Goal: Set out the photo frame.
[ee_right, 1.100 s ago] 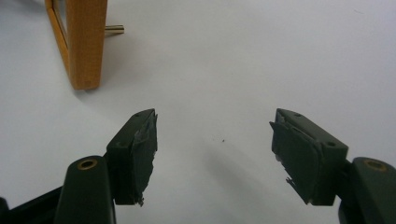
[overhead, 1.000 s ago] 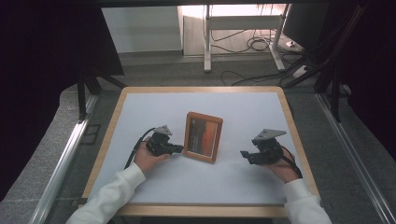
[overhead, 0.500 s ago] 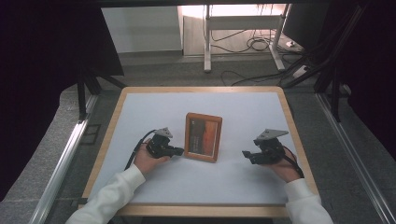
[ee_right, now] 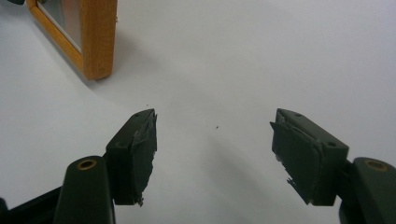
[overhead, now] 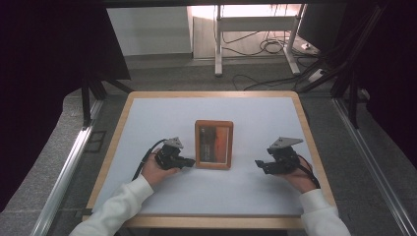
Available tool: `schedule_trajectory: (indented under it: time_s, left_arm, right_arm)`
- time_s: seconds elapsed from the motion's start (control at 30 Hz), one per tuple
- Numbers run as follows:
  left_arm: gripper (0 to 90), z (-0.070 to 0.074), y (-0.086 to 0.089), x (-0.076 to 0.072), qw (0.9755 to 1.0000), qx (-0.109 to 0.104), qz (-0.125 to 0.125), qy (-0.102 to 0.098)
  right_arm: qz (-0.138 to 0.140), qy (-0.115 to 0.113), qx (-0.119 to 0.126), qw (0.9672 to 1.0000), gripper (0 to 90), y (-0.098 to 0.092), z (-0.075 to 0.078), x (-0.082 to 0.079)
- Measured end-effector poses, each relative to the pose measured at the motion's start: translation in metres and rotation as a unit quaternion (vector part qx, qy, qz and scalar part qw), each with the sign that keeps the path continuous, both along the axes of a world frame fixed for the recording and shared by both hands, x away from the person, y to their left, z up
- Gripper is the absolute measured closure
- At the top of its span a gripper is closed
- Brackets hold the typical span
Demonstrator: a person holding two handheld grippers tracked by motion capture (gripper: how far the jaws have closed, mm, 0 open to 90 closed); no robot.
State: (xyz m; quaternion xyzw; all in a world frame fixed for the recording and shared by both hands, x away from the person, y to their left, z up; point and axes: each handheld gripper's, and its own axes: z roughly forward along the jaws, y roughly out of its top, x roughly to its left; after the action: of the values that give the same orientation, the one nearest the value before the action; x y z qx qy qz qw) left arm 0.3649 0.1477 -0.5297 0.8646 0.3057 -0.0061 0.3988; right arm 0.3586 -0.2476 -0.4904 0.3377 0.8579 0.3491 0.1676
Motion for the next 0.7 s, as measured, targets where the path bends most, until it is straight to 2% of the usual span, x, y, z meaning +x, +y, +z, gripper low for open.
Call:
schedule_trajectory:
  time_s: [0.3,0.37,0.43,0.47,0.63,0.7]
  left_arm:
    - [89.5,-0.001,-0.001,0.0,1.0,0.002,0.0,0.0]
    - [89.6,0.0,0.001,0.0,1.0,0.007,0.002,-0.005]
    - [89.5,0.001,0.006,0.0,0.9999,0.003,0.008,-0.008]
    - [89.5,0.002,0.008,0.0,0.9999,0.001,0.014,-0.008]
    - [89.4,0.009,0.027,-0.005,0.9983,0.008,0.044,-0.038]
    - [87.2,0.011,0.037,-0.007,0.997,-0.001,0.064,-0.043]
  right_arm:
    - [-0.001,-0.003,-0.005,1.0,31.3,0.001,0.001,-0.003]
    - [0.0,-0.004,-0.004,1.0,31.3,0.002,0.001,-0.004]
    - [0.002,-0.007,-0.004,1.0,31.3,0.002,0.001,-0.005]
    - [0.003,-0.009,-0.003,0.9999,31.3,0.003,0.002,-0.005]
    - [0.004,-0.016,-0.001,0.9999,30.6,0.004,0.001,-0.007]
    - [-0.001,-0.018,0.002,0.9998,30.0,0.003,0.0,-0.009]
